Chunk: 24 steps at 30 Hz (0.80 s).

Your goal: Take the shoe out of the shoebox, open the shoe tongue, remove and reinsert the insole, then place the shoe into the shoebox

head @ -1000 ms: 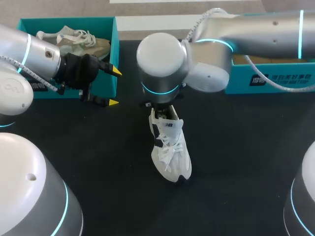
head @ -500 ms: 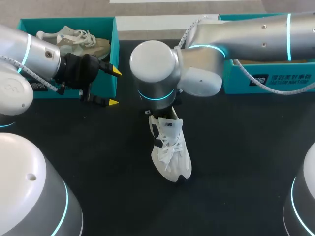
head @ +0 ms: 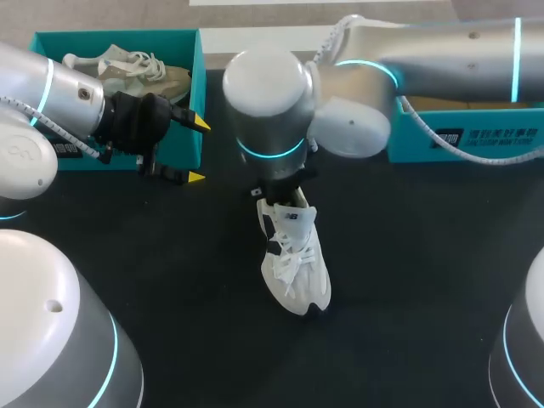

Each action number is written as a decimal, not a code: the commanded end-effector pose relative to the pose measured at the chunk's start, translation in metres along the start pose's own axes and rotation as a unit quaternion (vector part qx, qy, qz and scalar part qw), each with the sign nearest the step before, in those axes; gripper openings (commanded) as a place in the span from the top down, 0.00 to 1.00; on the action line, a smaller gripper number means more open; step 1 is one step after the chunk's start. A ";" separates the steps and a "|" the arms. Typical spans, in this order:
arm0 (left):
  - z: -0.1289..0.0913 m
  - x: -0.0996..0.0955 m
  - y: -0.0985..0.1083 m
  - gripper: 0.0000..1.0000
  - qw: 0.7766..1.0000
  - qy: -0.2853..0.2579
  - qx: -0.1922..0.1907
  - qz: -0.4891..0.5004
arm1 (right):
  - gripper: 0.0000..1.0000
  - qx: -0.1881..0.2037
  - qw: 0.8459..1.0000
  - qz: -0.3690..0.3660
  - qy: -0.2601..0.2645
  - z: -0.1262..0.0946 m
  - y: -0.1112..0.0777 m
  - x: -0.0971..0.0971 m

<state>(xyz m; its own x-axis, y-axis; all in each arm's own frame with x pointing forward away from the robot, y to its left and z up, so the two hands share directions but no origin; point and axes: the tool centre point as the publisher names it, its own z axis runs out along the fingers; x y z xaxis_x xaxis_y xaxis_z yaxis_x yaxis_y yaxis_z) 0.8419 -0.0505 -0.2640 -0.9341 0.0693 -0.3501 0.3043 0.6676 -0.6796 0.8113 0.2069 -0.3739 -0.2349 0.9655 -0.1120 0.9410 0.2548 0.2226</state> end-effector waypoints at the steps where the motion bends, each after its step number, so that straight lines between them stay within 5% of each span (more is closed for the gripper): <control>1: 0.000 0.001 -0.001 0.00 1.000 0.000 -0.002 0.000 | 1.00 0.015 0.999 -0.003 0.030 0.018 0.002 -0.002; 9: 0.000 0.001 -0.001 0.00 1.000 0.000 -0.002 0.000 | 1.00 0.040 0.999 -0.013 0.034 0.032 -0.005 0.000; 14: 0.000 0.001 -0.001 0.00 1.000 0.000 -0.002 0.000 | 1.00 0.047 0.998 -0.005 0.029 0.010 -0.007 -0.007; 24: 0.000 0.001 -0.001 0.00 1.000 0.000 -0.002 0.000 | 1.00 0.143 0.988 0.004 0.060 -0.025 -0.022 -0.002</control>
<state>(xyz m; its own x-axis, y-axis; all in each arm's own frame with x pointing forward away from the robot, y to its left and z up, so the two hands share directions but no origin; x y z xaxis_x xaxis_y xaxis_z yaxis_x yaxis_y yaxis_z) 0.8419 -0.0504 -0.2640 -0.9342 0.0692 -0.3501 0.3042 0.6676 -0.6796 0.7833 0.2033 -0.3552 -0.2378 0.9713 -0.0025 0.9704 0.2375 -0.0437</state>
